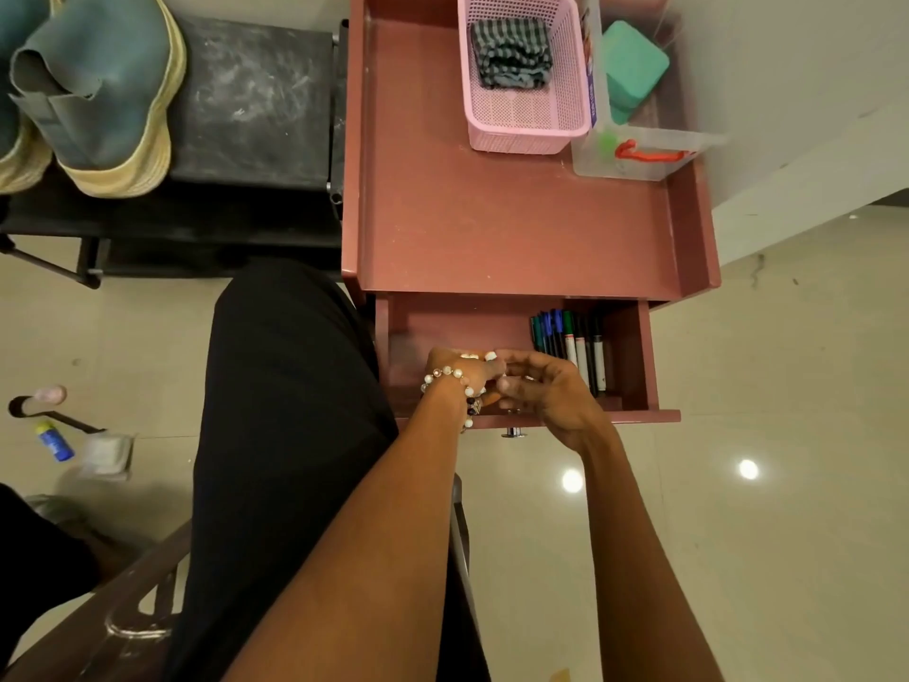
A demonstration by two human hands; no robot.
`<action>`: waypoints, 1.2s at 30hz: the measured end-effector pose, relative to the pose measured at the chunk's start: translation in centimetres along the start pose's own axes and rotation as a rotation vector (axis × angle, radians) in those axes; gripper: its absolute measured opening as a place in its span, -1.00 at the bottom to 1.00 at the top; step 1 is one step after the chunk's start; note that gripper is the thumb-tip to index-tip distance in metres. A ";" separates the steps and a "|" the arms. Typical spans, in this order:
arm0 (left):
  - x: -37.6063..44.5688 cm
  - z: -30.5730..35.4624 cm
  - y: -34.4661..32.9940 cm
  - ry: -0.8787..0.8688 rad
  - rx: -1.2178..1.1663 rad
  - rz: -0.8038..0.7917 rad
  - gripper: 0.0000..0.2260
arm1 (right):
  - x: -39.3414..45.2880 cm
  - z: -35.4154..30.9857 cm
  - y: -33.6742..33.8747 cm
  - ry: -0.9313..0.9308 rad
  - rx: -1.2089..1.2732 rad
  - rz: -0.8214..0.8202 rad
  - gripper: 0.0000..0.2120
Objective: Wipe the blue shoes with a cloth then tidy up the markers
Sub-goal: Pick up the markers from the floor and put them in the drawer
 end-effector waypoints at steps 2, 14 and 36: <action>0.1 0.1 0.1 -0.005 -0.002 -0.004 -0.91 | 0.4 -0.2 0.3 -0.026 -0.014 0.024 -0.64; 1.4 1.0 0.2 0.005 -0.072 0.022 -0.96 | 8.9 2.0 6.5 -0.190 -0.754 0.623 -0.69; 1.6 0.3 0.6 0.076 -0.066 0.019 -0.91 | 6.5 1.4 10.1 -0.097 -0.280 0.819 -0.85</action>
Point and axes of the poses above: each hand's wrist, its own x-axis towards the middle knuckle, its own y-axis out of the back of the hand, z = x × y, the point moved 9 cm from there along x, towards the middle knuckle, and after that the axes turned 15 degrees about -y, right-handed, at the moved point
